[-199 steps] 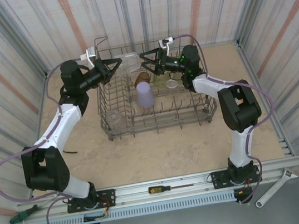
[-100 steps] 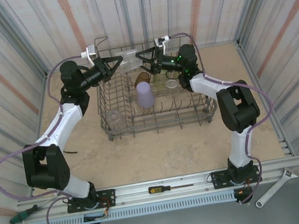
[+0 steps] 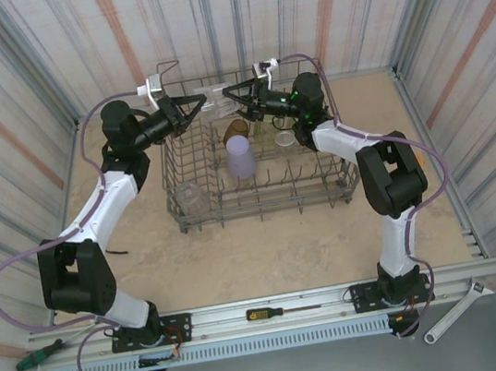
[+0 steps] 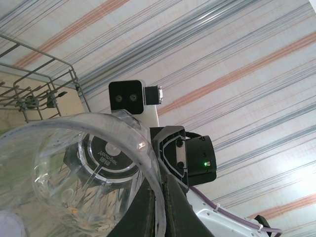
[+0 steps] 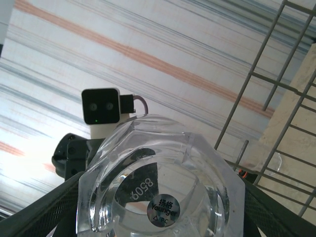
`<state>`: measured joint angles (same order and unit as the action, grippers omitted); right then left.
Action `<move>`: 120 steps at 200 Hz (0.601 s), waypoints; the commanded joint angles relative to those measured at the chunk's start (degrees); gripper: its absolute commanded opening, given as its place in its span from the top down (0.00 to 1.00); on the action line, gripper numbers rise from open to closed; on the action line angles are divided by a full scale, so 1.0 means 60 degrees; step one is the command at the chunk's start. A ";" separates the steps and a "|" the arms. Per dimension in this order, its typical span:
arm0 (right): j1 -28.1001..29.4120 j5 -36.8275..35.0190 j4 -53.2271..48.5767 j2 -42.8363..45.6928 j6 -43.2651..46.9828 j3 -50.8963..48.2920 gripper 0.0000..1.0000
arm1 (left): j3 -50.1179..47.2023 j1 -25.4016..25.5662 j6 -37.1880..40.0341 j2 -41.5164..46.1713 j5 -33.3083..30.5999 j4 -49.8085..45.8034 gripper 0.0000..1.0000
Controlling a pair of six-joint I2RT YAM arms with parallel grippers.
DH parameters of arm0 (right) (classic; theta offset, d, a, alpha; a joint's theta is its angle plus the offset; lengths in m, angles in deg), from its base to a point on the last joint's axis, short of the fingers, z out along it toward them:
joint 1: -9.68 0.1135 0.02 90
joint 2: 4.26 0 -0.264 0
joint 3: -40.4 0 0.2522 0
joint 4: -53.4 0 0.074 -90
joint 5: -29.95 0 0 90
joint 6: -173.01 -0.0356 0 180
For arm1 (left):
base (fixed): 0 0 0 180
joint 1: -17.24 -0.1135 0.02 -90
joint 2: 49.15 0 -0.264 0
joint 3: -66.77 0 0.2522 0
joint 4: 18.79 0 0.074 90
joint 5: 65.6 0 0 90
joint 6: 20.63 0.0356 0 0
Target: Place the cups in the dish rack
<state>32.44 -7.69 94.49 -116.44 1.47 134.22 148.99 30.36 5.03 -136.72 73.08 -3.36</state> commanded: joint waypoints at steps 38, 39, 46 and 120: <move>0.0101 0.0165 0.0263 -0.0006 0.0031 0.0296 0.48 | -0.0002 0.0029 0.0451 0.0007 0.0353 -0.0053 0.91; 0.0102 0.0172 0.0263 0.0000 0.0035 0.0289 0.48 | -0.0001 0.0027 0.0467 0.0014 0.0353 -0.0071 0.91; 0.0115 0.0161 0.0226 0.0018 0.0076 0.0281 0.50 | 0.0026 0.0027 0.0590 0.0048 0.0331 -0.0197 0.89; 0.0044 -0.0032 -0.0364 0.0170 0.0497 0.0252 0.52 | -0.0101 -0.0034 0.1669 0.0805 -0.0025 -0.1502 0.10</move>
<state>32.83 -7.60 92.70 -116.46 2.17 134.22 148.97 30.41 11.52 -135.59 73.26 -10.49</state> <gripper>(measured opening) 0.694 0.775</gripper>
